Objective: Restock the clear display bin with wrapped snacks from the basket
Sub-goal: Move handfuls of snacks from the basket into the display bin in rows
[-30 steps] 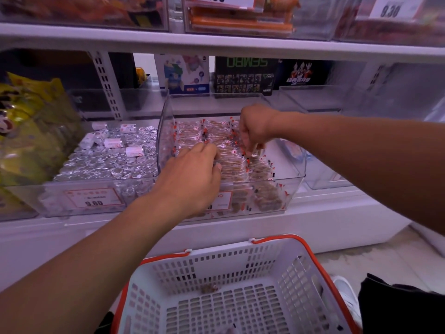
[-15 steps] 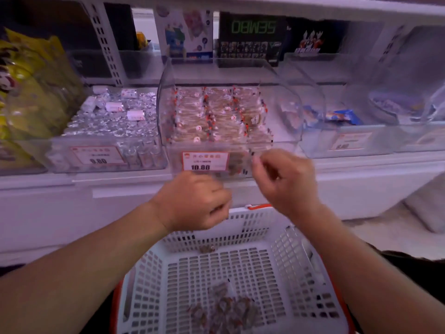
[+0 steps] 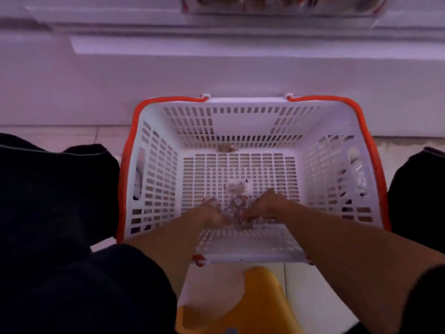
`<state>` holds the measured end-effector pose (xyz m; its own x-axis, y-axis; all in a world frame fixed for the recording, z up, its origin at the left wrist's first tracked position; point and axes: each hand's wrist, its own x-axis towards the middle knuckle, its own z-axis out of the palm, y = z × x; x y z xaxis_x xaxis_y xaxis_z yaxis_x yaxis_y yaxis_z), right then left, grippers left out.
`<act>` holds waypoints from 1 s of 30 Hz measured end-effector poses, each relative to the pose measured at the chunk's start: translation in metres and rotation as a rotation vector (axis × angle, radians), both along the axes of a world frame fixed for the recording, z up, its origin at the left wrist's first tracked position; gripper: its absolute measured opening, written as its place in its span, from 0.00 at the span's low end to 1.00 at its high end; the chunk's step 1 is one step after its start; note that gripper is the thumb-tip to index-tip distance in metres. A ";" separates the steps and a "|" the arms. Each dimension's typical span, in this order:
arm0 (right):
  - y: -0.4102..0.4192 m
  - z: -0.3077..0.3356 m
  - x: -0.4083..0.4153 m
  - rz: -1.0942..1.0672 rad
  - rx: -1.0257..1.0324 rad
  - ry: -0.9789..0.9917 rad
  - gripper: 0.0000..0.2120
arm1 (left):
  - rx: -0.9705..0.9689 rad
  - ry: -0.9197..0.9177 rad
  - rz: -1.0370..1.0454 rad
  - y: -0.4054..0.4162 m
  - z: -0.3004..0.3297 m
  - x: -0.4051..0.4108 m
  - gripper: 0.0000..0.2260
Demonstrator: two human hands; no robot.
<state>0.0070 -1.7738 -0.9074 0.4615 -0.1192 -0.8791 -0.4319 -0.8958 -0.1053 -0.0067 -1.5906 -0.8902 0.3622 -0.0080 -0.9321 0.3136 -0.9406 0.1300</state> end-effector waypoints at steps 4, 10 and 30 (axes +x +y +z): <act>0.025 -0.017 -0.007 0.038 -0.186 -0.139 0.43 | -0.005 -0.124 0.349 -0.003 -0.028 -0.007 0.29; 0.028 -0.024 -0.011 -0.068 0.018 -0.245 0.27 | -0.109 -0.333 0.436 -0.019 -0.031 0.008 0.22; -0.025 0.001 0.007 -0.296 0.240 0.020 0.05 | -0.036 -0.391 -0.322 -0.020 -0.039 0.006 0.23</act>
